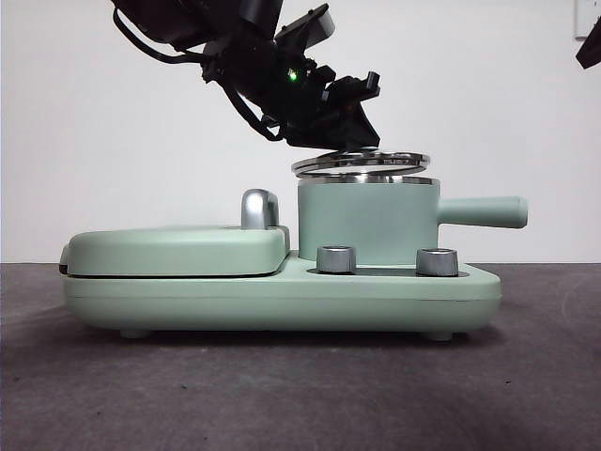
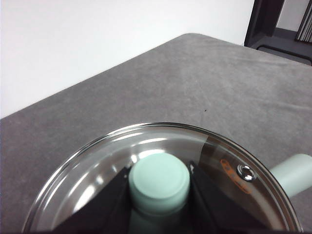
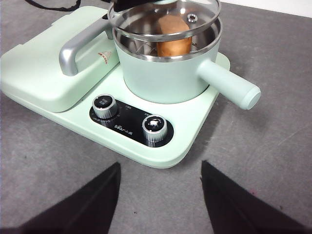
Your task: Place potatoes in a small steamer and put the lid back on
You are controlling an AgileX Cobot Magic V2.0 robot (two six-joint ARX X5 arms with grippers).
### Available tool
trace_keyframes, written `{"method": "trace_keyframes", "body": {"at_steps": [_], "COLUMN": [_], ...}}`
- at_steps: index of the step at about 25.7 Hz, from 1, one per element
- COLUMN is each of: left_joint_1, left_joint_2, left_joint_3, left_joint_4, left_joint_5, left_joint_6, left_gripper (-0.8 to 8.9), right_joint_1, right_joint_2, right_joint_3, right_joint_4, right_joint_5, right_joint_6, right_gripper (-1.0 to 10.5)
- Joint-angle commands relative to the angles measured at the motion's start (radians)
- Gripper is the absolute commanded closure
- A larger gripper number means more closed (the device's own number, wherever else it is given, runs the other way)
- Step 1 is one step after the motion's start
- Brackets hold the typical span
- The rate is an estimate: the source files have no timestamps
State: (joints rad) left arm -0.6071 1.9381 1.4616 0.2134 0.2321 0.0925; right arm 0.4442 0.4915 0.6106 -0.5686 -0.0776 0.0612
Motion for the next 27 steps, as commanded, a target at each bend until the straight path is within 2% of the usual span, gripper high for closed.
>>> {"method": "trace_keyframes", "body": {"at_steps": [1, 27], "left_joint_1": [-0.01, -0.031], "left_joint_2": [0.017, 0.062], "left_joint_3": [0.037, 0.037], "left_joint_4": [0.035, 0.008], "left_joint_5": [0.0, -0.004], "left_joint_6": [0.012, 0.063], "left_gripper": [8.04, 8.04], "right_joint_1": [0.005, 0.005], "right_joint_2": [0.004, 0.004], "right_joint_3": [0.005, 0.005], "right_joint_4": [0.005, -0.022], "right_joint_5": [0.005, 0.027], "right_joint_6": [0.01, 0.005], "right_gripper": [6.9, 6.9]}}
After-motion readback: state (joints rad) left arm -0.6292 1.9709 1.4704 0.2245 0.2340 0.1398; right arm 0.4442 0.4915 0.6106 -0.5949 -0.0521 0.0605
